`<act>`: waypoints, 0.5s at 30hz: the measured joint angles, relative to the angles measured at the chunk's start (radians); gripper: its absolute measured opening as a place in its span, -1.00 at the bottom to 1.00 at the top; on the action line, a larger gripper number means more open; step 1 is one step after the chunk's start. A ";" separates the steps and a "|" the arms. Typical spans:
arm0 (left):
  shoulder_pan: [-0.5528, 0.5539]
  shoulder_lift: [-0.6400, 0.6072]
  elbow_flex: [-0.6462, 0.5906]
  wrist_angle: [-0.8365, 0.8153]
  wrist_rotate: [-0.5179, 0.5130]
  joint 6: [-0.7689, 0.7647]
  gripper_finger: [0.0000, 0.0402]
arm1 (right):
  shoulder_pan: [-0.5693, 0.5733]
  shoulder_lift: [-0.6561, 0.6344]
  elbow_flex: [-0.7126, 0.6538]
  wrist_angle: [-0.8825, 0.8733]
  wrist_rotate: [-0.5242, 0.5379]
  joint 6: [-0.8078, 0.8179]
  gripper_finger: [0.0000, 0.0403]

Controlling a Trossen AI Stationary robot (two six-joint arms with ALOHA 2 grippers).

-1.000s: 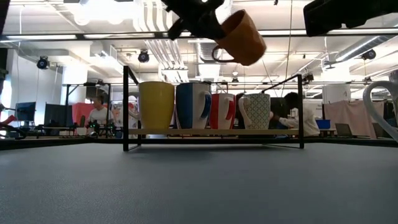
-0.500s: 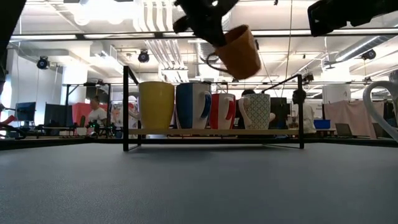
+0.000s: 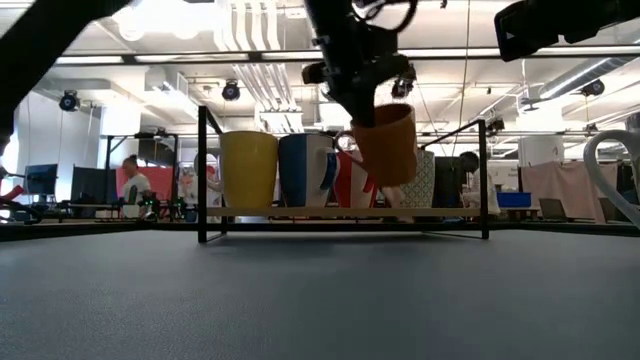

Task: Place coffee mugs
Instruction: Put the orange mug on the shelf

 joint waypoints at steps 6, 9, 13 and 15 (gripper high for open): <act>0.004 0.133 0.207 -0.133 -0.001 0.017 -0.95 | 0.000 -0.001 0.000 -0.010 0.000 0.016 -0.96; 0.005 0.195 0.285 -0.164 0.000 0.035 -0.94 | 0.000 0.000 0.000 -0.020 0.000 0.028 -0.96; 0.017 0.196 0.259 -0.166 0.014 0.041 -0.94 | 0.000 0.000 0.000 -0.026 0.000 0.034 -0.96; 0.023 0.195 0.259 -0.167 0.021 0.033 -0.94 | 0.000 0.000 0.000 -0.027 0.000 0.038 -0.96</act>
